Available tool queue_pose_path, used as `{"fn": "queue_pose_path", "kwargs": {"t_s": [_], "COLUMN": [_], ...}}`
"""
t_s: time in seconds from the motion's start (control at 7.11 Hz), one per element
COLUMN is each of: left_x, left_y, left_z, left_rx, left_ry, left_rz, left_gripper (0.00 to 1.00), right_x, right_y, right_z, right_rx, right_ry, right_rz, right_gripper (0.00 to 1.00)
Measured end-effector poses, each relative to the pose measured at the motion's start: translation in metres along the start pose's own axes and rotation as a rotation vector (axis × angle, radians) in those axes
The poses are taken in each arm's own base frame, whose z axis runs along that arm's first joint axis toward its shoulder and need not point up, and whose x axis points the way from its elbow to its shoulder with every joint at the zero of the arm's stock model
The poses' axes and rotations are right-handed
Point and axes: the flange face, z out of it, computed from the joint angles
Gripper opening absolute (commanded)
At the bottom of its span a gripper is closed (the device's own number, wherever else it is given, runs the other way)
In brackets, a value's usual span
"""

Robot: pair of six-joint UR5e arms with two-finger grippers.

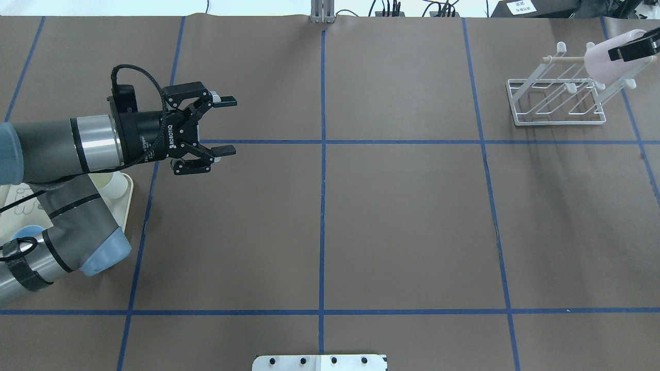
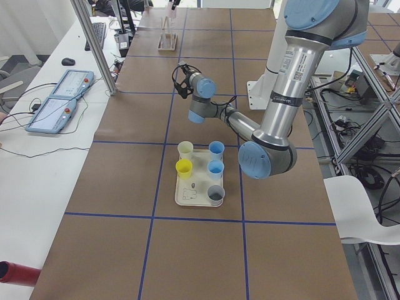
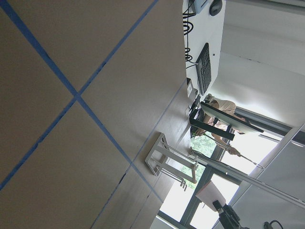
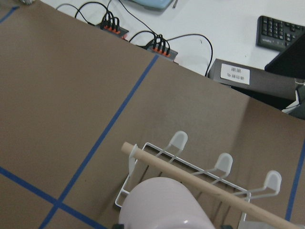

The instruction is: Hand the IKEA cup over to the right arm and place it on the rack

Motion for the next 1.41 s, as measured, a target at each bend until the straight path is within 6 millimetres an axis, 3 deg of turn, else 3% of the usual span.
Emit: {"fn": "queue_pose_path", "kwargs": {"t_s": [0.28, 0.7, 1.41], "left_x": [-0.011, -0.021, -0.025], "left_y": [-0.011, -0.021, -0.024], "left_z": [0.000, -0.001, 0.000], "left_rx": [-0.006, -0.013, -0.011], "left_ry": [0.006, 0.011, 0.007], "left_rz": [0.002, 0.004, 0.003], "left_gripper": [1.00, 1.00, 1.00], "right_x": [-0.010, -0.024, -0.017], "right_y": [0.007, -0.013, -0.040], "right_z": [0.015, 0.037, 0.061], "right_rx": [-0.156, -0.223, -0.242], "right_ry": [0.002, -0.044, -0.044], "right_rz": [0.034, 0.052, 0.052], "right_gripper": [0.18, 0.18, 0.21]}}
